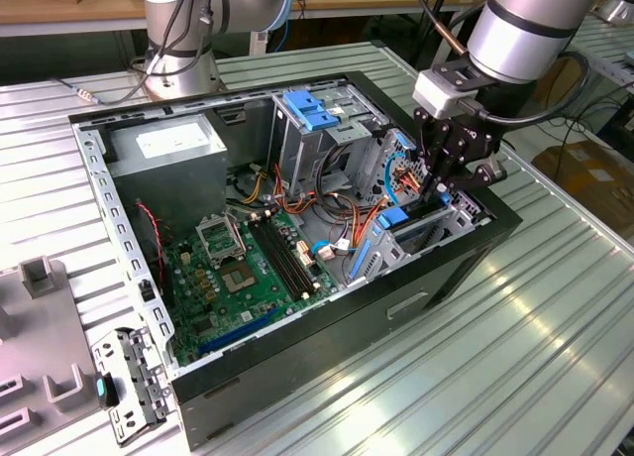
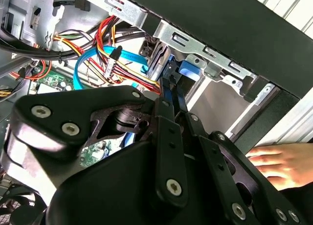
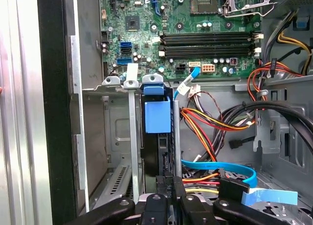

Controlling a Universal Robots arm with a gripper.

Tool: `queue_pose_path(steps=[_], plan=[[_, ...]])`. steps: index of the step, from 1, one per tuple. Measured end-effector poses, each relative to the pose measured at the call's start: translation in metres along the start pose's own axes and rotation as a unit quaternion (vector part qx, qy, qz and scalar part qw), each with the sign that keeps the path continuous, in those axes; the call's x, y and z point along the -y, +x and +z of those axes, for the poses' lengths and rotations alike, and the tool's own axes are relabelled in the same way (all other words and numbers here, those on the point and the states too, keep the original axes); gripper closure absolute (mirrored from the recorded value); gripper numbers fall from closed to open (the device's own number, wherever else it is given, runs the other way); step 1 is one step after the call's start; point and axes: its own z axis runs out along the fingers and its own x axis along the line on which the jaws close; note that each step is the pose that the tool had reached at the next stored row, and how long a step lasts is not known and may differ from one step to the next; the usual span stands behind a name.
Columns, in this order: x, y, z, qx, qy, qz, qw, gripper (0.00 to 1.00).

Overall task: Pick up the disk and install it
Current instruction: 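Insert the first disk wire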

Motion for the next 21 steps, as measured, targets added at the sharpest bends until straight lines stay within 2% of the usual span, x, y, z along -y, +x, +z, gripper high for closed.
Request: queue_pose_path(steps=[3, 9, 10, 11, 16, 21], plan=[[-0.0001, 0.0, 0.0023, 0.0001, -0.0001, 0.0, 1.0, 0.83], [-0.0001, 0.0, 0.0028, 0.0002, -0.0001, 0.0, 1.0, 0.82], [-0.0001, 0.0, 0.0024, 0.0002, -0.0001, 0.0, 1.0, 0.82], [-0.0001, 0.0, 0.0016, 0.0003, -0.0001, 0.0, 1.0, 0.76], [0.0002, 0.0001, -0.0057, 0.0002, 0.0, 0.0, 1.0, 0.76], [0.0002, 0.0, -0.0067, 0.0003, 0.0, 0.0, 1.0, 0.77]])
